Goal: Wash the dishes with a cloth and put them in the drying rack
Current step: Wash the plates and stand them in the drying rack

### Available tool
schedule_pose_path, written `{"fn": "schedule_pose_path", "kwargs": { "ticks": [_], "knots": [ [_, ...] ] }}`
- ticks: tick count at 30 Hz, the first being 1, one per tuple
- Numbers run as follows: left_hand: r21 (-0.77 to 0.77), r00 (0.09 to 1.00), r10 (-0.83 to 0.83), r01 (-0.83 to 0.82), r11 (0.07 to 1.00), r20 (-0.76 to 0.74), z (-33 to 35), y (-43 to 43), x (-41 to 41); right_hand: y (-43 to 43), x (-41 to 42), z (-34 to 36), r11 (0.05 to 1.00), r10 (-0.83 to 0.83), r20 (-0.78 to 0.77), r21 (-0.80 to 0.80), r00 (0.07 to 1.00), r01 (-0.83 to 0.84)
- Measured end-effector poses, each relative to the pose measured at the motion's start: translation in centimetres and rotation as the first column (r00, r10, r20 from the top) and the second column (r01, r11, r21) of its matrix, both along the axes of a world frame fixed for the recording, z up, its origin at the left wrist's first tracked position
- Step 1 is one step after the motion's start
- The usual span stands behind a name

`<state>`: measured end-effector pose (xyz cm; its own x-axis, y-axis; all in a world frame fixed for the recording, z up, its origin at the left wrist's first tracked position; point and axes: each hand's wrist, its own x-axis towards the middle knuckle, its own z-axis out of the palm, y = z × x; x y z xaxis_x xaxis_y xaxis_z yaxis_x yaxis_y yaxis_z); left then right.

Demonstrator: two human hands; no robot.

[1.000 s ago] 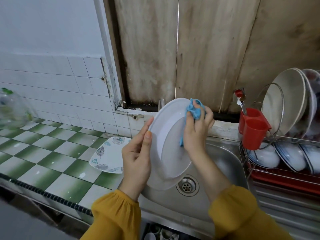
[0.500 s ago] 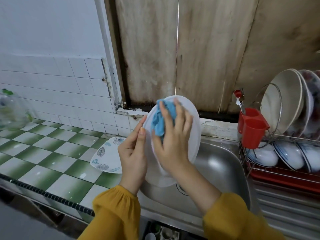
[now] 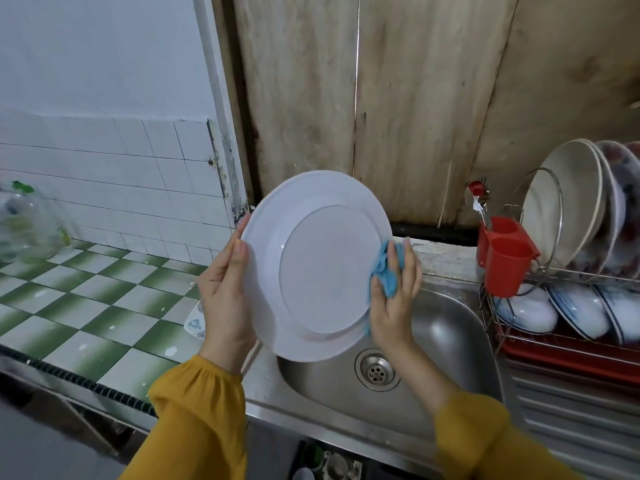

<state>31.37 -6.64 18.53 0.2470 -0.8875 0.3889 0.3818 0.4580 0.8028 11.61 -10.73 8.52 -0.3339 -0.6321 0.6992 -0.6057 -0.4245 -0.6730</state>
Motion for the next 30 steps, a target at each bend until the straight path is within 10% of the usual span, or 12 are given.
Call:
{"fn": "schedule_pose_path", "kwargs": {
  "ticks": [5, 15, 20, 24, 27, 30],
  "knots": [
    [-0.080, 0.974, -0.063, 0.082, 0.993, 0.217, -0.1, 1.1, -0.9, -1.2, -0.3, 5.7, 1.000, -0.012, 0.043, -0.014, 0.999, 0.013],
    [-0.036, 0.998, -0.020, 0.022, 0.999, 0.056, -0.4, 1.5, -1.6, 5.2, 5.9, 0.8, 0.962, -0.002, -0.620, -0.215, 0.785, -0.168],
    [-0.076, 0.986, -0.011, 0.024, 0.997, 0.166, 0.4, 2.3, -0.6, 2.0, 2.0, 0.4, 0.999, 0.044, 0.155, -0.034, 0.987, -0.039],
    [-0.159, 0.951, 0.042, 0.007, 0.987, 0.306, 0.5, 2.9, -0.8, 0.4, -0.5, 5.4, 0.941, -0.060, 0.850, 0.222, 0.523, -0.254],
    [-0.244, 0.918, 0.160, -0.072, 0.967, 0.363, 0.5, 3.2, -1.4, 0.8, -1.6, 7.3, 0.938, -0.078, 0.978, 0.138, 0.195, -0.317],
    [-0.008, 0.888, 0.244, -0.262, 0.965, 0.391, -0.2, 2.4, -1.4, 0.8, -2.3, 7.7, 0.963, 0.064, 0.995, -0.041, 0.078, -0.266]
  ]
}}
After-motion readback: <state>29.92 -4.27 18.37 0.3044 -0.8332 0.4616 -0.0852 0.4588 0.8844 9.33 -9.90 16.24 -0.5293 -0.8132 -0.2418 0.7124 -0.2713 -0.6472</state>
